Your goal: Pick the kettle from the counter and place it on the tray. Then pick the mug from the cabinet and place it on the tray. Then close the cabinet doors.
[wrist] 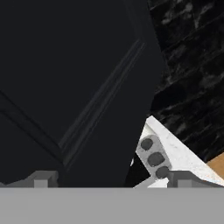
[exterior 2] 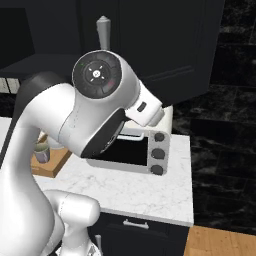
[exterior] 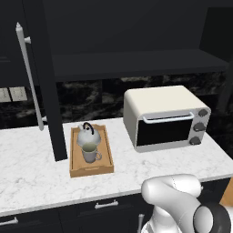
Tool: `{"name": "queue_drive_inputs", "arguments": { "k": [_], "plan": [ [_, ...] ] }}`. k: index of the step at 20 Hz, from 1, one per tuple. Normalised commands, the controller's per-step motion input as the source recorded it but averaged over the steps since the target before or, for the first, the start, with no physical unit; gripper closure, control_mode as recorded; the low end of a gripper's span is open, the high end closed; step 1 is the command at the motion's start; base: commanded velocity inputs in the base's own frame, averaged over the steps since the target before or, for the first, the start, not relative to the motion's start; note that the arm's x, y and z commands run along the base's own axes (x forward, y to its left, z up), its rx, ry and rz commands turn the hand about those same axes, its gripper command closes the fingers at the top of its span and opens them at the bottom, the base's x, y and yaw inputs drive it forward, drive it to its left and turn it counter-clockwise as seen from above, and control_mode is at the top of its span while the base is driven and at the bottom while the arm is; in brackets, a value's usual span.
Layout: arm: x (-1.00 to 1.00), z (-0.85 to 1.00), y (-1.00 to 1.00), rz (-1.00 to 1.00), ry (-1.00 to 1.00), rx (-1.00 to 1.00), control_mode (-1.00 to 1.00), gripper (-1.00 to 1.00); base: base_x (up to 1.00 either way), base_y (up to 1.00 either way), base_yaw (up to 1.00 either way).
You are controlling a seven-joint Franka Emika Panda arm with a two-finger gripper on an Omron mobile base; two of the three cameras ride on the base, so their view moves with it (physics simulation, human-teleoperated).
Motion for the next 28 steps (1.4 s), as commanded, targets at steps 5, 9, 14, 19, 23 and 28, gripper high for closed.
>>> {"name": "queue_drive_inputs", "arguments": {
  "k": [5,9,14,19,23,28],
  "plan": [
    [0.69,-0.29,0.55,0.2,0.01,-0.21,-1.0,-1.0,0.0,0.0,0.0],
    [0.69,-0.37,0.55,0.17,0.0,-0.26,-1.0,-1.0,0.0,0.0,0.0],
    [0.84,-0.27,0.4,0.11,0.03,-0.19,-1.0,-1.0,0.0,0.0,0.0],
    [0.96,-0.07,0.27,0.01,0.14,-0.07,-1.0,-1.0,0.0,0.0,0.0],
    [0.79,-0.13,0.3,0.0,0.07,-0.04,-1.0,-1.0,0.0,0.0,0.0],
    [0.68,-0.32,0.31,0.0,-0.04,-0.04,-1.0,-1.0,0.0,0.0,0.0]
  ]
}}
